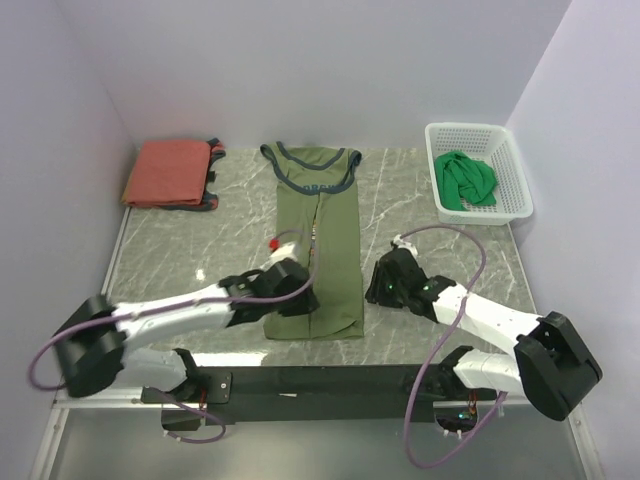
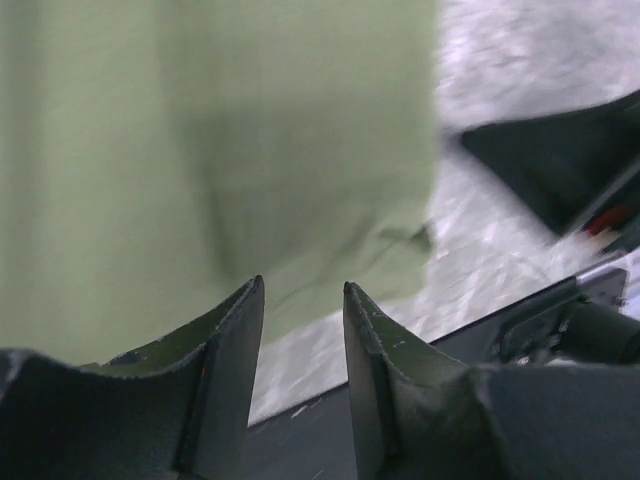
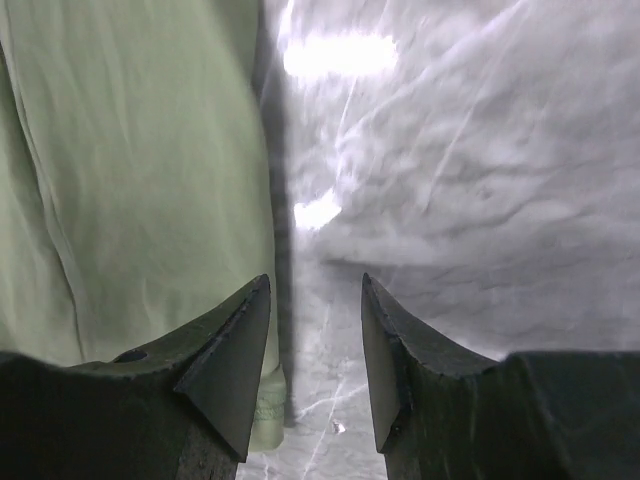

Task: Fold and stack the tank tops
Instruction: Fold the tank top

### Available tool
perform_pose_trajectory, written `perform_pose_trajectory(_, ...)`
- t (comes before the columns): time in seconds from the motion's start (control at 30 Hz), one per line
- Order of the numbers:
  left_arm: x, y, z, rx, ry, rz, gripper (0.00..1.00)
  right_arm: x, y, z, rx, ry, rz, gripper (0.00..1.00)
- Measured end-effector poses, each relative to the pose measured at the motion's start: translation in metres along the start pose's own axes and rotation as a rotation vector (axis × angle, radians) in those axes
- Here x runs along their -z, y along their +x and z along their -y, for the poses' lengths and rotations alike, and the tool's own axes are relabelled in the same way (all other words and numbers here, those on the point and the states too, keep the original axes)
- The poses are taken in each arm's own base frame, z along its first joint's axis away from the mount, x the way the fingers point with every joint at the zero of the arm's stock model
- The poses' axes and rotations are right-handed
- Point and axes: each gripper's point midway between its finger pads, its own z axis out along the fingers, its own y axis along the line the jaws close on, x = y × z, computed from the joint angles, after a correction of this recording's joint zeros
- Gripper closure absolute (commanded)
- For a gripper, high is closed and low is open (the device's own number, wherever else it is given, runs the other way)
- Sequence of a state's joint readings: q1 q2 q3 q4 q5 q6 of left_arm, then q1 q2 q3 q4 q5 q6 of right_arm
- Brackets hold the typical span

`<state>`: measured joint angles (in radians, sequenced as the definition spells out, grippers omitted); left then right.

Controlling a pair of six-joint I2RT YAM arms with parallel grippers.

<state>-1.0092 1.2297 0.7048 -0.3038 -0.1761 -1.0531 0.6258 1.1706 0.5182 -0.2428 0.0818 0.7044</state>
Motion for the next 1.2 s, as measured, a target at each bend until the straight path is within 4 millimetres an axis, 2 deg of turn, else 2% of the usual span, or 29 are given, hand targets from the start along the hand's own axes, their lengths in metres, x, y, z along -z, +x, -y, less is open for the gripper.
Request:
perform_pose_trajectory(0.1,-0.025,-0.005,0.027,-0.048,0.026,-0.024,0.57,-0.004,0.017,-0.002,-0.005,-0.032,-0.022,0.52)
perform_pose_trajectory(0.27,-0.053,-0.017,0.064,-0.119,0.07,-0.03,0.61,-0.006,0.028,-0.017,-0.029,-0.101,-0.025,0.54)
perform_pose_trajectory(0.37,-0.069,-0.019,0.078,-0.15,0.097,-0.038,0.63,-0.007,0.034,-0.019,-0.058,-0.12,-0.027,0.56)
perform_pose_trajectory(0.43,-0.08,-0.014,0.08,-0.171,0.106,-0.057,0.64,-0.007,0.036,-0.019,-0.078,-0.129,-0.025,0.57)
perform_pose_trajectory(0.7,-0.113,0.015,0.067,-0.23,0.098,-0.158,0.67,0.004,0.05,-0.017,-0.13,-0.163,-0.025,0.57)
perform_pose_trajectory(0.97,-0.122,0.019,0.069,-0.227,0.113,-0.171,0.71,0.008,0.056,-0.013,-0.152,-0.166,-0.03,0.57)
perform_pose_trajectory(1.07,-0.123,0.019,0.069,-0.226,0.112,-0.17,0.72,0.006,0.057,-0.016,-0.154,-0.175,-0.034,0.64)
perform_pose_trajectory(1.1,-0.123,0.019,0.069,-0.227,0.112,-0.17,0.72,0.006,0.058,-0.017,-0.155,-0.176,-0.037,0.71)
perform_pose_trajectory(1.17,-0.123,0.019,0.069,-0.225,0.11,-0.169,0.73,0.005,0.062,-0.018,-0.152,-0.174,-0.048,0.78)
perform_pose_trajectory(1.2,-0.123,0.019,0.068,-0.225,0.109,-0.169,0.73,0.005,0.064,-0.018,-0.15,-0.172,-0.051,0.87)
